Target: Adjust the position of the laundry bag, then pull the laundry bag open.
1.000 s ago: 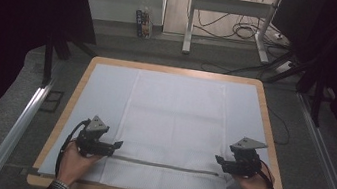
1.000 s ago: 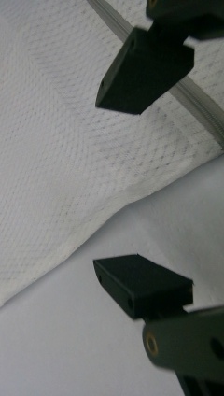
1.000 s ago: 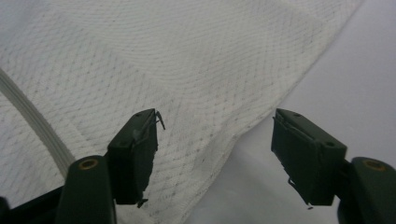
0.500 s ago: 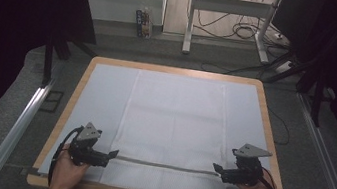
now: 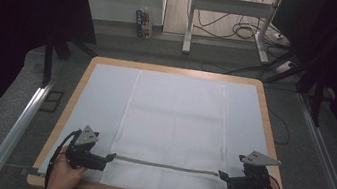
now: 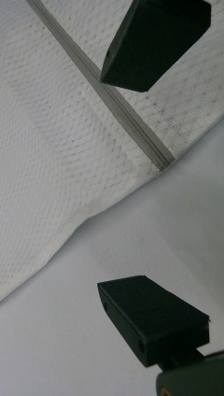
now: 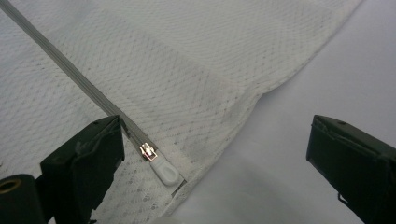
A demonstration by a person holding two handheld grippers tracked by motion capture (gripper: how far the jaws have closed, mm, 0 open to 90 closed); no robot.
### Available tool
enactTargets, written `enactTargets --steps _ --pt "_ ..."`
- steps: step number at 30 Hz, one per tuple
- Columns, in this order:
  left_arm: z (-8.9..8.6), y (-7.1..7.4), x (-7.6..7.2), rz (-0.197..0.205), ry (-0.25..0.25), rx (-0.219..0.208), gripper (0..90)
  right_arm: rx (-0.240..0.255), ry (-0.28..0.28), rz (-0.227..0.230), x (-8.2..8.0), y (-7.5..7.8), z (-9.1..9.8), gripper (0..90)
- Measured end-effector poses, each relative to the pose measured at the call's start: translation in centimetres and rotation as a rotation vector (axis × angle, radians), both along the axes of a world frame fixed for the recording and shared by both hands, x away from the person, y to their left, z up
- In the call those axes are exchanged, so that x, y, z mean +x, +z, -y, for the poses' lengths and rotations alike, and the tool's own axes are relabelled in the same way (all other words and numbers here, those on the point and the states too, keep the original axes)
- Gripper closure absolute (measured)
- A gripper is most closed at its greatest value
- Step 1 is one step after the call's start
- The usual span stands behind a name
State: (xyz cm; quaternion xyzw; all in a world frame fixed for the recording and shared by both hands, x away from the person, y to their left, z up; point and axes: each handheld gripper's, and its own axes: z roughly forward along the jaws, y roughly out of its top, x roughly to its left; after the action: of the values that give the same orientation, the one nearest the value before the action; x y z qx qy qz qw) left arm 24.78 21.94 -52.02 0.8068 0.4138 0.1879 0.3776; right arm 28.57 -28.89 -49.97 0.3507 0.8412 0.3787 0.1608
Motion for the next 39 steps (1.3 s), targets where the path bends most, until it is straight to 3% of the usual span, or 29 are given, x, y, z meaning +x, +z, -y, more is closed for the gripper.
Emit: enactTargets --steps 6,15,18,22,24,29,31,38,39 --pt "0.0 -0.1 0.1 0.002 -0.003 0.009 3.6 0.012 0.039 -0.033 0.0 -0.1 -0.3 0.2" --pt "0.2 -0.2 0.1 -0.005 -0.010 0.020 3.6 -0.018 0.017 -0.054 -0.7 -0.3 -0.7 0.0" --pt "0.3 -0.3 0.1 -0.007 -0.013 0.026 3.6 -0.004 0.005 -0.072 -1.0 -0.3 -0.6 0.0" --pt "0.4 -0.3 0.1 -0.006 -0.016 0.031 3.6 -0.022 -0.013 -0.102 -1.5 -0.5 -0.6 0.5" --pt "0.4 -0.3 0.1 -0.008 -0.018 0.036 3.6 -0.044 -0.012 -0.107 -1.9 -0.5 -0.7 2.7" --pt "0.5 -0.3 0.1 -0.001 -0.021 0.037 3.7 -0.129 -0.052 -0.053 -3.0 -0.3 -0.9 17.7" --pt "0.5 -0.3 0.1 -0.002 -0.022 0.038 3.6 -0.135 -0.052 -0.074 -3.0 -0.5 -0.9 22.3" --pt "0.8 -0.4 0.1 -0.004 -0.033 0.050 3.6 -0.148 -0.052 -0.093 -2.9 -0.9 -1.8 17.8" --pt "0.8 -0.4 0.1 -0.003 -0.036 0.054 3.6 -0.171 -0.055 -0.093 -2.8 -1.1 -1.9 16.5"
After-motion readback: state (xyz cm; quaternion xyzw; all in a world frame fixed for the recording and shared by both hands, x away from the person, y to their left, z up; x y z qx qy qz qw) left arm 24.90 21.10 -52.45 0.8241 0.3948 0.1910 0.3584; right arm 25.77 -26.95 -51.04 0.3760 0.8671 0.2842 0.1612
